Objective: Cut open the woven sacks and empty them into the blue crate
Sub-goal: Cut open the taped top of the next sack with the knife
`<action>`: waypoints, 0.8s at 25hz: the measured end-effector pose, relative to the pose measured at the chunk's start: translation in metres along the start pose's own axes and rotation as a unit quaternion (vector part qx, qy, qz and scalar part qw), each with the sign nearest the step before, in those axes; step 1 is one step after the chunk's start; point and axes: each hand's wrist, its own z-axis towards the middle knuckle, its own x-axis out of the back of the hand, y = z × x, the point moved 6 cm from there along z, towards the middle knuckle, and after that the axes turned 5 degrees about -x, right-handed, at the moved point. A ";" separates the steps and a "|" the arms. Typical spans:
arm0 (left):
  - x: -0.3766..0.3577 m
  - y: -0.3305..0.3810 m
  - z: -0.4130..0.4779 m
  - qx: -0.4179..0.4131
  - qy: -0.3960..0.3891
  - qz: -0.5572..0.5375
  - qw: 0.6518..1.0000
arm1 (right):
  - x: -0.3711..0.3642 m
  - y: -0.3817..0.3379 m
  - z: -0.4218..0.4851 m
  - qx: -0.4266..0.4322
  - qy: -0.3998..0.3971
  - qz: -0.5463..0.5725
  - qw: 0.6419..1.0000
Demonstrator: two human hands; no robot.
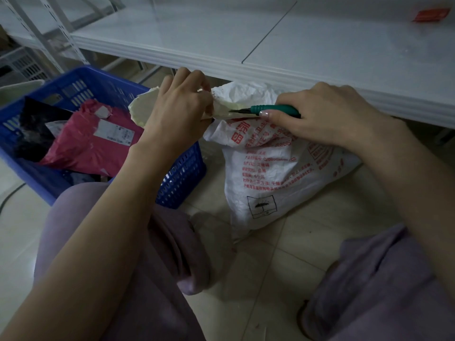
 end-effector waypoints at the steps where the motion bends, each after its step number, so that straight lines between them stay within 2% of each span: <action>1: -0.001 0.000 0.000 0.001 -0.001 -0.005 1.000 | 0.000 0.000 0.000 -0.006 -0.003 -0.010 1.000; 5: -0.008 0.006 0.004 0.002 -0.001 -0.030 1.000 | 0.006 0.006 0.000 -0.052 -0.016 -0.016 0.998; 8: -0.009 0.005 0.004 0.007 0.001 -0.032 0.999 | -0.004 0.006 -0.003 -0.063 -0.091 0.103 0.989; 10: -0.008 0.006 0.003 0.006 -0.002 -0.035 0.999 | -0.008 0.000 -0.006 -0.035 -0.126 0.149 0.980; 15: -0.010 0.009 0.004 -0.001 -0.019 -0.027 0.999 | 0.004 -0.007 -0.004 0.015 -0.040 0.147 0.988; 20: -0.019 0.015 0.005 0.002 -0.032 -0.031 0.999 | 0.005 0.001 -0.007 -0.025 -0.063 0.162 0.984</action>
